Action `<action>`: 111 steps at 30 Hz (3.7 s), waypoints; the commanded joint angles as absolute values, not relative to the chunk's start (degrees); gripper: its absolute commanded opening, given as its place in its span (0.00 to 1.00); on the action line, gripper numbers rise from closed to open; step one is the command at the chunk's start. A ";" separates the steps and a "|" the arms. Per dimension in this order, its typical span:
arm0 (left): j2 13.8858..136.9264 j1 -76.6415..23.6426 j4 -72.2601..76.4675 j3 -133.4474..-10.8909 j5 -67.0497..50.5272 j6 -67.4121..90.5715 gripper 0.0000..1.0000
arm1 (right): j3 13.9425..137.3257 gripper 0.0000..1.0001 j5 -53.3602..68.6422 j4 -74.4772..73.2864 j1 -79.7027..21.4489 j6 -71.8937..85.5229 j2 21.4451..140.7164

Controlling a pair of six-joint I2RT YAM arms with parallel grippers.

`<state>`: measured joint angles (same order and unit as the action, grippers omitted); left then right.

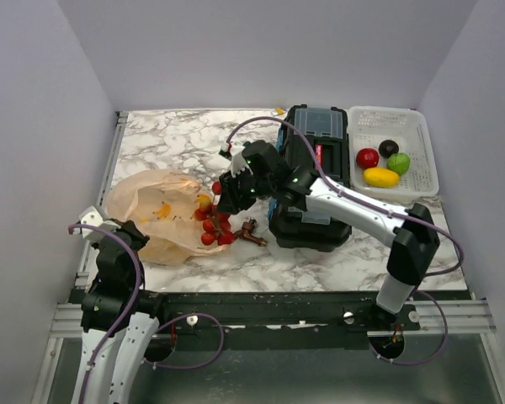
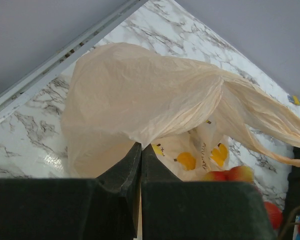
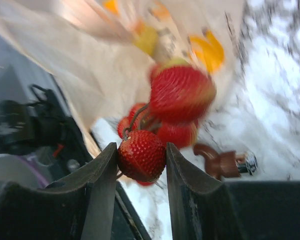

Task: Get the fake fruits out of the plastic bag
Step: Take out the fake fruit from the plastic bag, then place the fake fruit in the bin, then adjust the plastic bag at the center of the board.

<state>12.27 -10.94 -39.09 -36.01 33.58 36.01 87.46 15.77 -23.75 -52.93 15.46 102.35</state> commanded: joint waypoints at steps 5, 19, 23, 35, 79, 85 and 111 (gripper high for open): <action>20.85 -10.70 -36.39 -36.65 21.48 30.71 0.00 | 87.99 0.01 21.35 -8.41 -53.26 19.70 91.77; 25.25 -10.72 -33.63 -35.33 13.83 24.61 0.00 | 87.45 0.01 -11.94 -9.27 -53.27 16.95 82.69; 27.95 -10.72 -33.99 -35.99 12.40 24.61 0.00 | 89.29 0.01 -27.57 -12.67 -53.24 15.25 81.67; 28.77 -10.72 -33.35 -35.86 11.69 24.44 0.00 | 91.29 0.01 -47.27 -11.61 -44.78 10.71 79.12; 28.97 -11.95 -33.49 -35.80 11.34 24.43 0.00 | 74.31 0.29 -29.77 -16.65 1.76 35.62 101.37; 29.10 -12.21 -33.47 -35.84 11.25 24.43 0.00 | 76.76 0.49 -26.03 -18.39 1.76 33.05 102.47; 29.14 -12.39 -33.89 -35.95 12.45 24.68 0.00 | 75.08 0.88 -18.21 -4.89 -42.05 19.19 81.71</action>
<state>29.36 -12.12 -34.35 -36.14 12.49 24.91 75.59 -18.13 -9.58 -32.34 23.90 82.37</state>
